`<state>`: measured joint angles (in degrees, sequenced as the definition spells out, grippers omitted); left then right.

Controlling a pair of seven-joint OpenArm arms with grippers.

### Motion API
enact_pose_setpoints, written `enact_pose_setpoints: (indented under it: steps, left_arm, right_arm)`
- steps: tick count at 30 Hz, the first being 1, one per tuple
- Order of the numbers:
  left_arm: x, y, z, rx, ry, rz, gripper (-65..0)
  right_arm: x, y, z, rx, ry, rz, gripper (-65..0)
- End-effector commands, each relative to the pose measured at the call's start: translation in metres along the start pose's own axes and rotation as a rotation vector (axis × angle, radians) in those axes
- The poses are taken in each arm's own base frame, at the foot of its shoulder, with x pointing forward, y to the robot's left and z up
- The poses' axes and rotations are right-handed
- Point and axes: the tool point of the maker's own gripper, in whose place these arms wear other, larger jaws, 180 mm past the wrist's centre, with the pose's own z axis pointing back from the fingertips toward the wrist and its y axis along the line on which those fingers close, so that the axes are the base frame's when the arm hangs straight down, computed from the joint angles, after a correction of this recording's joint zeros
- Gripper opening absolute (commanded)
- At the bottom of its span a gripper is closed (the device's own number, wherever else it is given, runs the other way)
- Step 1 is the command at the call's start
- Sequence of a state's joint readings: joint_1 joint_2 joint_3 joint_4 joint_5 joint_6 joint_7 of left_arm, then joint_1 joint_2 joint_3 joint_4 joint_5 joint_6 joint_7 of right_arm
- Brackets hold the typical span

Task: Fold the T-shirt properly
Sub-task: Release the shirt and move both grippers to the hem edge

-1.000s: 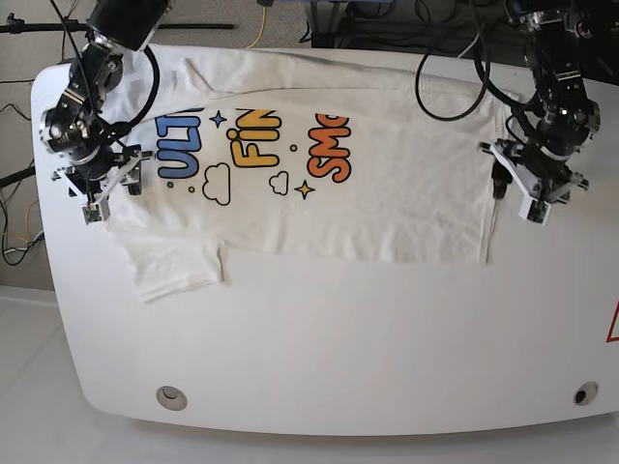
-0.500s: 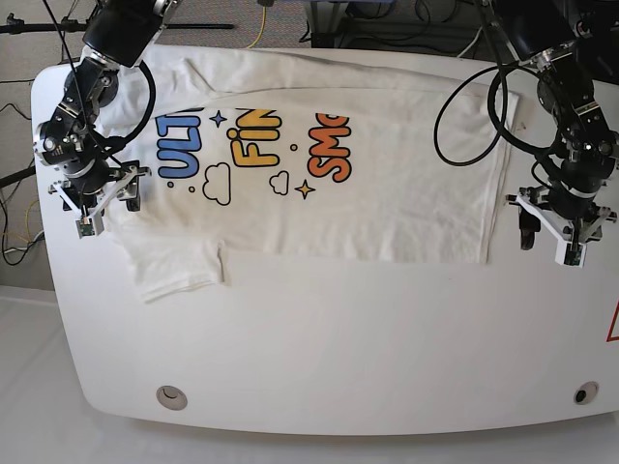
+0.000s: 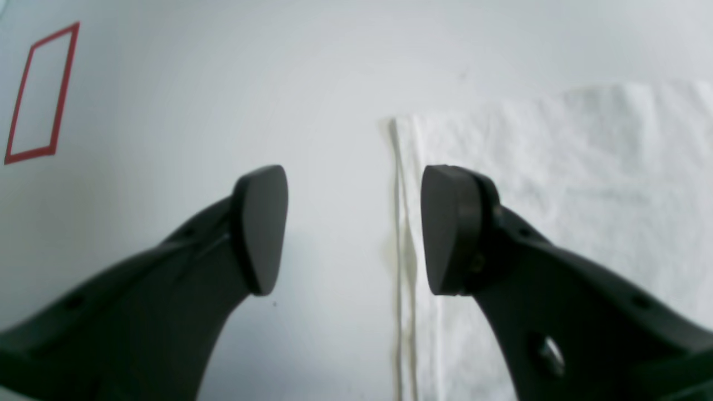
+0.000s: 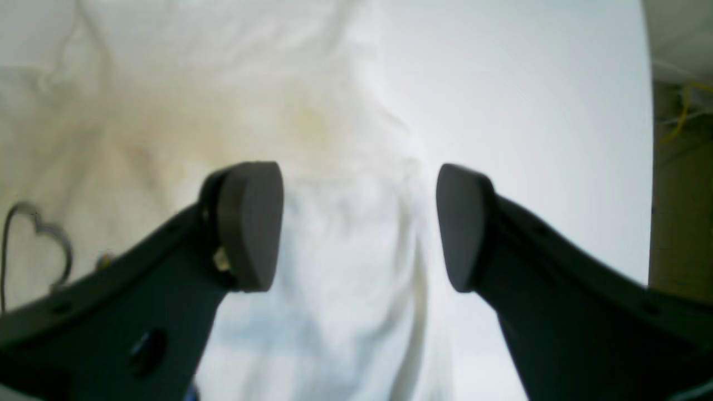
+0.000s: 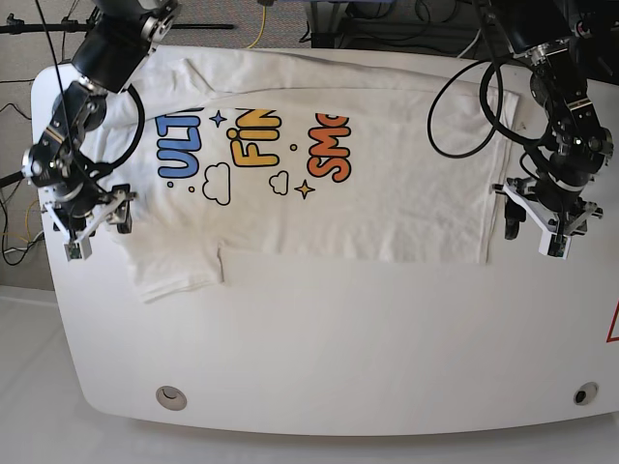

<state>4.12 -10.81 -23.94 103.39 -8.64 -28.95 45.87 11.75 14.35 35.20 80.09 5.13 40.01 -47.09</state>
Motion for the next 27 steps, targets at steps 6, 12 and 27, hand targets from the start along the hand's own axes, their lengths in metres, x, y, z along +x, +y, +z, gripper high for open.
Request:
enact_pose_setpoints:
  steps: [6, 12, 27]
  left_arm:
    - [0.014, -0.012, -0.004, -0.041, -0.033, -0.053, -28.8]
    - [0.009, -0.015, -0.016, -0.064, -0.007, -0.058, -28.0]
    - [-0.012, 0.021, -0.085, -0.105, 0.106, 0.127, -26.2]
  right_arm:
    - [0.036, -0.011, -0.03, 0.063, -0.094, -0.058, -23.6]
    - [0.034, -0.005, -0.046, 0.103, -0.091, -0.107, -23.8]
    - [0.021, 0.011, -0.068, 0.163, -0.084, -0.179, -23.5]
